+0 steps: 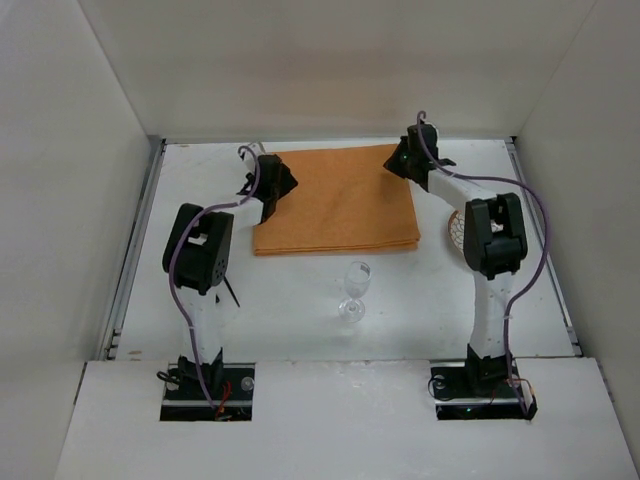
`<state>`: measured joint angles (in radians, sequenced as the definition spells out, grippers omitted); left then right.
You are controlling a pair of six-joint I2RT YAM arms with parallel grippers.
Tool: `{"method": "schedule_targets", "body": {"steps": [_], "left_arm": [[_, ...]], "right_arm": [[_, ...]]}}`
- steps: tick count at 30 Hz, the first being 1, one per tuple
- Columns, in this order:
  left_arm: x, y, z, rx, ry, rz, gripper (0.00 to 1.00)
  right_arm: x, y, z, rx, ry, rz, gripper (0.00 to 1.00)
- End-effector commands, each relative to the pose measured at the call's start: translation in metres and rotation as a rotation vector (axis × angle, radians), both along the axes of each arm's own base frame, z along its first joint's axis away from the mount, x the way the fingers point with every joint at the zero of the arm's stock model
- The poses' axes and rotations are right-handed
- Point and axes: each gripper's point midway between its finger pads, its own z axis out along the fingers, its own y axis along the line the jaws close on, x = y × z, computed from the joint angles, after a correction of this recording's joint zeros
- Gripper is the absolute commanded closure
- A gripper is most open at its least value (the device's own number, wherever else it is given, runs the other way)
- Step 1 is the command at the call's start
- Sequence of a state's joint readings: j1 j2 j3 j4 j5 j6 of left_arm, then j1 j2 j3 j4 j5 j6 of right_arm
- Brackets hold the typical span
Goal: Set the dinner table for one person
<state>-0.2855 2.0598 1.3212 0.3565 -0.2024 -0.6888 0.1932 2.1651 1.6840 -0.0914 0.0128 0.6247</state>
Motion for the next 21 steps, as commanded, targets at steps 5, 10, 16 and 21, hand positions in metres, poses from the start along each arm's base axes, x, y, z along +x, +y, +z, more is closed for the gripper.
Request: {"method": "schedule_targets", "body": {"steps": [5, 10, 16, 21], "left_arm": [[-0.048, -0.009, 0.001, -0.095, -0.014, 0.035, 0.52], [-0.077, 0.0, -0.026, -0.102, 0.047, 0.053, 0.52], [-0.094, 0.023, -0.037, -0.044, 0.068, 0.104, 0.52], [-0.081, 0.034, -0.027, -0.031, 0.043, 0.106, 0.52]], "right_arm": [[0.02, 0.04, -0.004, 0.16, 0.041, 0.079, 0.83], [0.023, -0.007, -0.034, 0.148, 0.141, -0.078, 0.84], [0.015, -0.038, -0.05, 0.074, 0.206, -0.174, 0.86], [0.014, -0.042, -0.018, 0.055, 0.145, -0.188, 0.85]]}}
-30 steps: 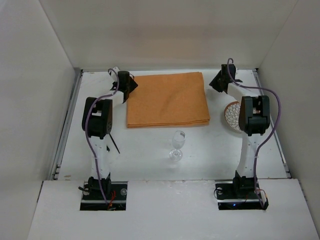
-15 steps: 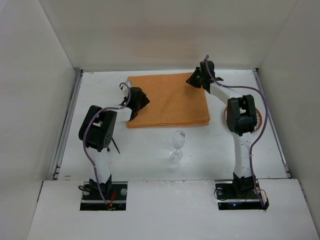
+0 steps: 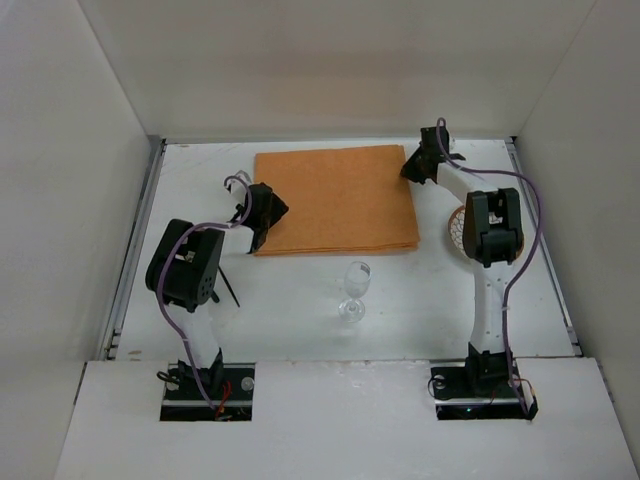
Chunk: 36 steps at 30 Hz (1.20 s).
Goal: Set the dinner table for one person
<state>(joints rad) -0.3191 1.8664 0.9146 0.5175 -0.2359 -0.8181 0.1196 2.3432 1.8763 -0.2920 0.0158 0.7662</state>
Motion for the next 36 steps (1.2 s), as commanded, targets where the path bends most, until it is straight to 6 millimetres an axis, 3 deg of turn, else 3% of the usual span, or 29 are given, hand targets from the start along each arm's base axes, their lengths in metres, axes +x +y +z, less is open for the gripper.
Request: {"method": "schedule_targets", "body": {"steps": [1, 5, 11, 14, 16, 18, 20, 23, 26, 28, 36], "left_arm": [[0.003, 0.022, 0.013, 0.043, -0.017, 0.041, 0.52], [-0.001, 0.007, 0.035, 0.038, -0.072, 0.002, 0.52], [-0.036, -0.022, 0.066, 0.032, -0.168, -0.093, 0.56], [-0.062, -0.031, 0.071, 0.028, -0.198, -0.134, 0.62], [-0.081, -0.032, 0.064, 0.035, -0.189, -0.157, 0.71], [-0.095, -0.027, 0.055, 0.033, -0.174, -0.151, 0.8], [-0.111, -0.024, 0.048, 0.031, -0.157, -0.157, 0.85], [-0.13, -0.023, 0.039, 0.046, -0.139, -0.177, 0.86], [-0.135, -0.018, 0.026, 0.053, -0.108, -0.163, 0.86], [-0.134, -0.015, 0.016, 0.051, -0.082, -0.147, 0.85], [-0.129, -0.006, -0.004, 0.051, -0.027, -0.094, 0.83]], "right_arm": [[-0.002, 0.0, 0.052, -0.042, -0.087, -0.007, 0.85], [-0.024, 0.02, 0.103, -0.073, -0.222, 0.041, 0.83], [-0.089, 0.046, 0.154, -0.03, -0.436, 0.137, 0.88], [-0.132, 0.044, 0.163, -0.024, -0.497, 0.144, 0.91], [-0.162, 0.036, 0.16, -0.017, -0.509, 0.121, 0.93], [-0.188, 0.021, 0.156, -0.029, -0.515, 0.072, 0.93], [-0.218, -0.003, 0.155, -0.053, -0.521, 0.014, 0.86], [-0.255, -0.073, 0.161, -0.099, -0.522, -0.177, 0.69], [-0.287, -0.12, 0.165, -0.101, -0.555, -0.337, 0.43], [-0.301, -0.144, 0.155, -0.103, -0.549, -0.454, 0.34], [-0.33, -0.201, 0.09, -0.133, -0.386, -0.692, 0.26]]}}
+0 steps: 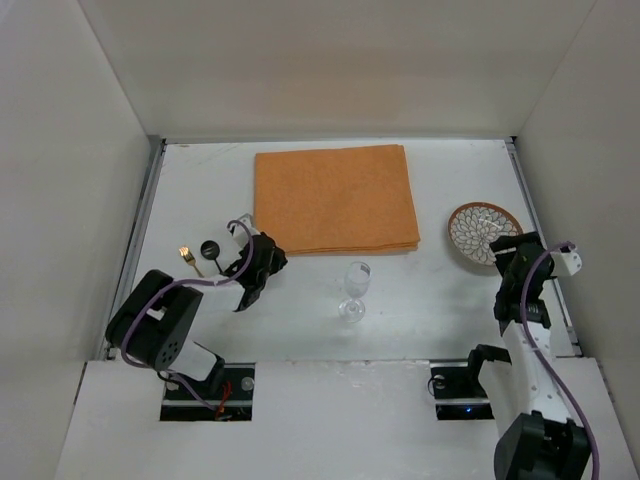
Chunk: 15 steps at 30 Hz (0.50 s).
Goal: Set the dinner table for one person
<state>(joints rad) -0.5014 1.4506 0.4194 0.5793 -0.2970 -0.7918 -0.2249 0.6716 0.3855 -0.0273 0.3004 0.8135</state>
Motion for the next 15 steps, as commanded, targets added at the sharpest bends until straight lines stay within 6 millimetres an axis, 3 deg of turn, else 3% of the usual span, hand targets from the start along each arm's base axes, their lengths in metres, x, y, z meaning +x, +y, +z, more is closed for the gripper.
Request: {"method": "schedule_targets", "body": {"steps": [1, 4, 9, 15], "left_arm": [[0.011, 0.007, 0.0, -0.005, -0.021, 0.059, 0.83], [0.015, 0.007, -0.004, -0.009, -0.007, 0.068, 0.83], [0.015, 0.014, -0.009, -0.011, 0.01, 0.078, 0.83], [0.014, 0.003, 0.007, -0.054, -0.034, 0.032, 0.81]], "right_arm": [[-0.013, -0.022, -0.031, 0.031, 0.082, -0.127, 0.25], [-0.019, -0.037, -0.053, 0.046, 0.139, -0.196, 0.24], [-0.007, -0.039, -0.071, 0.103, 0.15, -0.183, 0.16], [0.009, -0.044, -0.092, 0.17, 0.168, -0.179, 0.17]]}}
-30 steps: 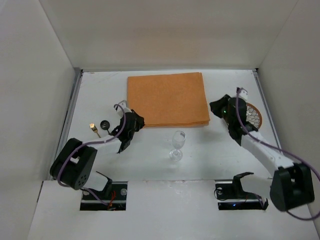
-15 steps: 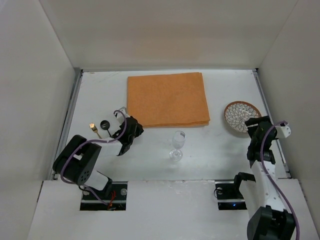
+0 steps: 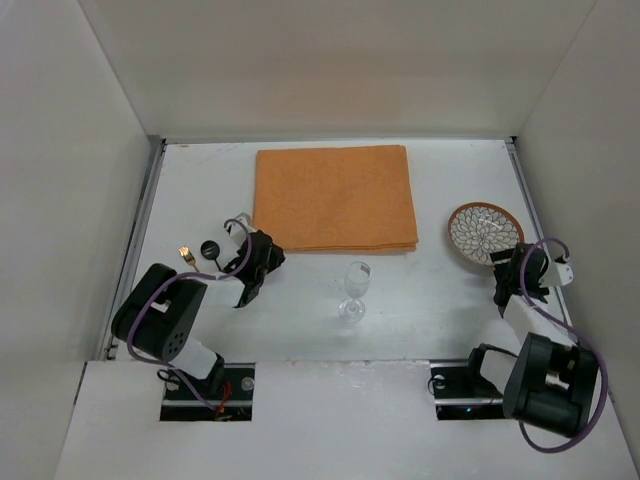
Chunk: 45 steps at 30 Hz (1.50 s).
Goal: Set the dinner table for one person
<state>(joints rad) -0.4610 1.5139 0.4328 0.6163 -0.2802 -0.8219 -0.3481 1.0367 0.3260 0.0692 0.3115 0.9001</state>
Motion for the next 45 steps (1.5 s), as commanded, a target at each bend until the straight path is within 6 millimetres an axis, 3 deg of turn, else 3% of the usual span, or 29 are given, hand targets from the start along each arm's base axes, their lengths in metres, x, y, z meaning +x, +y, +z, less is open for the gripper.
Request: {"method": "schedule_targets", "body": {"steps": [1, 5, 10, 14, 16, 24, 30, 33, 35, 40, 42, 45], "left_arm": [[0.0, -0.01, 0.022, -0.037, -0.07, -0.033, 0.81], [-0.014, -0.028, 0.052, -0.076, -0.177, -0.113, 0.74], [-0.022, -0.032, 0.08, -0.072, -0.294, -0.139, 0.59], [-0.02, -0.029, 0.075, -0.042, -0.288, -0.121, 0.56], [-0.02, -0.029, 0.075, -0.044, -0.286, -0.123, 0.56], [-0.018, -0.019, 0.075, -0.048, -0.288, -0.095, 0.56], [-0.017, -0.014, 0.075, -0.058, -0.284, -0.08, 0.56], [-0.017, -0.013, 0.073, -0.062, -0.28, -0.078, 0.56], [-0.017, -0.013, 0.073, -0.071, -0.277, -0.077, 0.56], [-0.017, -0.01, 0.075, -0.078, -0.281, -0.069, 0.56], [-0.018, -0.009, 0.076, -0.079, -0.287, -0.068, 0.56], [-0.017, -0.006, 0.076, -0.081, -0.285, -0.06, 0.56]], "right_arm": [[0.023, -0.008, 0.01, 0.03, -0.109, -0.014, 0.18], [0.04, -0.007, 0.001, 0.105, -0.16, 0.026, 0.28], [0.051, -0.008, 0.002, 0.134, -0.19, 0.035, 0.36], [0.051, -0.013, 0.0, 0.147, -0.183, 0.033, 0.51], [0.048, -0.012, 0.002, 0.138, -0.185, 0.042, 0.53], [0.054, 0.007, 0.002, 0.17, -0.179, 0.084, 0.51], [0.058, 0.012, -0.017, 0.236, -0.16, 0.048, 0.49], [0.066, 0.013, -0.018, 0.269, -0.19, 0.038, 0.5], [0.069, 0.013, -0.017, 0.281, -0.196, 0.028, 0.58], [0.069, 0.016, -0.016, 0.297, -0.224, 0.037, 0.92], [0.069, 0.019, -0.009, 0.31, -0.273, 0.052, 0.98], [0.073, 0.021, 0.024, 0.278, -0.401, 0.086, 1.0]]}}
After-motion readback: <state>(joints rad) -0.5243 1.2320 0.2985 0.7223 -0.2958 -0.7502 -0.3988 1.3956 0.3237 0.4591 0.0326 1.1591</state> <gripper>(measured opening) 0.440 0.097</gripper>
